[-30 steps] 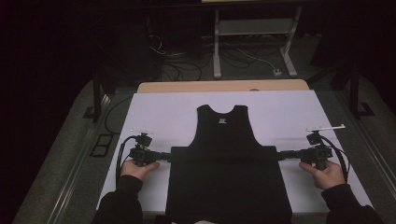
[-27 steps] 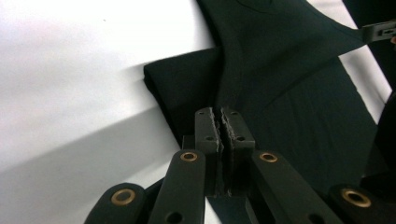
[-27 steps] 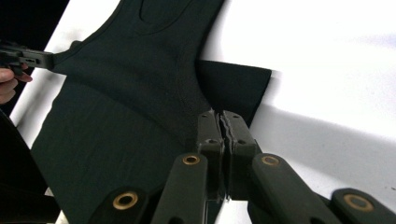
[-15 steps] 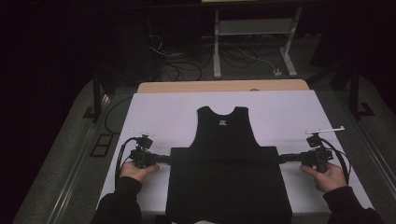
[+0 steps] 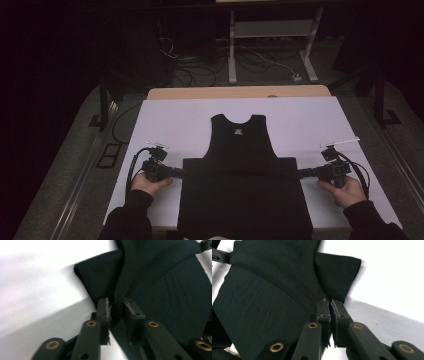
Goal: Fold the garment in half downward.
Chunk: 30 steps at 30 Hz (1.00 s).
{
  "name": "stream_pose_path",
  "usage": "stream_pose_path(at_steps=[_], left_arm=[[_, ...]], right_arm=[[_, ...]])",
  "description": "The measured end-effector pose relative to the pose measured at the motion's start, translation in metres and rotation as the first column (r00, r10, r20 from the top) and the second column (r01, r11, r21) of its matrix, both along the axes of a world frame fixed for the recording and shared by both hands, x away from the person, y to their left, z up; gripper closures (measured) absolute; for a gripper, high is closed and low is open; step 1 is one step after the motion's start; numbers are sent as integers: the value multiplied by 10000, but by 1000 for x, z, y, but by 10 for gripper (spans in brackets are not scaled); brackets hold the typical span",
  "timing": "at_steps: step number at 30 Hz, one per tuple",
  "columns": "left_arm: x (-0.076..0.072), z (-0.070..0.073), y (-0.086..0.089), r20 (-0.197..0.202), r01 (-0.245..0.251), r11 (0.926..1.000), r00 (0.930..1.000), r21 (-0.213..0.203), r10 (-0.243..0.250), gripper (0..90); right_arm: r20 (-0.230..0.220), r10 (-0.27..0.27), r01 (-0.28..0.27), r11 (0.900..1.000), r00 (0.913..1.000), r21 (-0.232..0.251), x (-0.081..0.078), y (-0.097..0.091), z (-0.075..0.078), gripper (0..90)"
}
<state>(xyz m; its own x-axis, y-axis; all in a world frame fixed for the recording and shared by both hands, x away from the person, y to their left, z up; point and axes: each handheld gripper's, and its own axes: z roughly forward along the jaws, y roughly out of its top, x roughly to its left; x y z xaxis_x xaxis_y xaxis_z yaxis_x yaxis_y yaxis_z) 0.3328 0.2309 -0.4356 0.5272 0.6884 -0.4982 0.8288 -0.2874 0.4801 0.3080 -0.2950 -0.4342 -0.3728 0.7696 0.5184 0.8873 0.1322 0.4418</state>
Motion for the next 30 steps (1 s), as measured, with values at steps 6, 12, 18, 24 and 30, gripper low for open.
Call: stream_pose_path(at_steps=[6,12,18,24,30], left_arm=[[-2,4,-1,486,305,9990,9984,-311,-290,559],[-6,9,-5,1084,716,9972,9917,-194,-691,380],[-7,11,-6,1329,797,9965,9882,-233,-760,328],[-6,15,-3,1562,706,9968,9857,-371,-640,268],[-5,17,-2,1727,655,9969,9833,-432,-571,193]], right_arm=[[261,50,-48,10000,9996,-76,-1,2,2,702],[815,214,-192,9994,9964,-283,-4,6,6,564],[1239,179,-136,9993,9921,-356,-5,5,11,456],[1588,144,-101,9996,9872,-280,-5,3,16,339],[1827,237,-189,9994,9829,-283,-5,3,19,236]])
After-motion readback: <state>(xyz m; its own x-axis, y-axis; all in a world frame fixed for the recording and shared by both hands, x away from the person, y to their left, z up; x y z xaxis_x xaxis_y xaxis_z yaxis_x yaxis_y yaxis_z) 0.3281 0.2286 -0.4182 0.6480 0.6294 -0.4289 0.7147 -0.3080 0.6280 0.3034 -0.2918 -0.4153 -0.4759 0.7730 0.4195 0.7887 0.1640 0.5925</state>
